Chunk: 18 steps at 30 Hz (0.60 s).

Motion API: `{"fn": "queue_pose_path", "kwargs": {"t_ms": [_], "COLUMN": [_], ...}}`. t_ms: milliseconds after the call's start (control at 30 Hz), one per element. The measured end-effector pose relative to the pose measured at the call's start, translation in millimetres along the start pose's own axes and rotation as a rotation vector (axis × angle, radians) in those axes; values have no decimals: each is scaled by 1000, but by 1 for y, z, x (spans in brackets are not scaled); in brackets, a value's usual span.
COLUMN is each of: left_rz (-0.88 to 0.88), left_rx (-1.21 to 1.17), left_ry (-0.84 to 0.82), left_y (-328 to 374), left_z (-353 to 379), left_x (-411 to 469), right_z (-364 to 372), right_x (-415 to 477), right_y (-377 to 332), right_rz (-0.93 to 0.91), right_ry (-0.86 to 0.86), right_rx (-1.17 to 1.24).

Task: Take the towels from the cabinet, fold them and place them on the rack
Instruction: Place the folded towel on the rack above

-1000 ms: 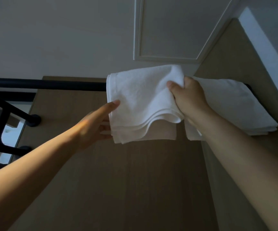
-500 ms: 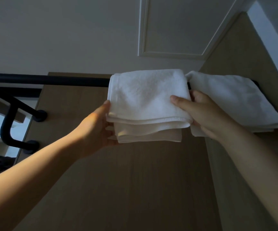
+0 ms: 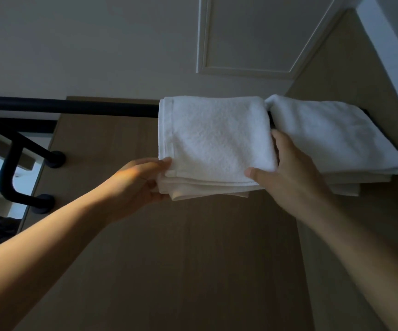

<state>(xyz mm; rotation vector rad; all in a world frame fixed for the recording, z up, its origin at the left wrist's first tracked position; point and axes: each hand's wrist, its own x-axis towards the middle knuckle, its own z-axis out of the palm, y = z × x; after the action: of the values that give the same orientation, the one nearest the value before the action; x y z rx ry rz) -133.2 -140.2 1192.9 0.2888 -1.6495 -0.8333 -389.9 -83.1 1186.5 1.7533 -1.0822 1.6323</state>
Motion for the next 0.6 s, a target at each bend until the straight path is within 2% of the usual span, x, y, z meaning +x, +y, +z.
{"fn": "queue_pose_path", "kwargs": {"t_ms": [67,133,167,267,433,600], "left_rz": [-14,-25,-31,-39,-21,126], "left_rx": [-9,-32,-46,-90,-83,164], "left_ry": [2,-3,-19,-93,-155,-81], "left_y": [-1,-1,-1,-1,0,-4], "left_z": [-1,-2,-2,-2,-7,-4], "left_x": [-3,-6,-8,-15,-25,-28], "right_z": [6,14,18,32,48,51], "right_x": [-16,-22,-22,-16,-2,1], "right_y": [-14,-23,-27,-39,-50,-43], "right_rz": [-278,-534,-596,-616,-659,-667], "right_ry": [139,133,95,5,53,80], "right_rx": [-222,-285,-278,-228,-204,-95]}}
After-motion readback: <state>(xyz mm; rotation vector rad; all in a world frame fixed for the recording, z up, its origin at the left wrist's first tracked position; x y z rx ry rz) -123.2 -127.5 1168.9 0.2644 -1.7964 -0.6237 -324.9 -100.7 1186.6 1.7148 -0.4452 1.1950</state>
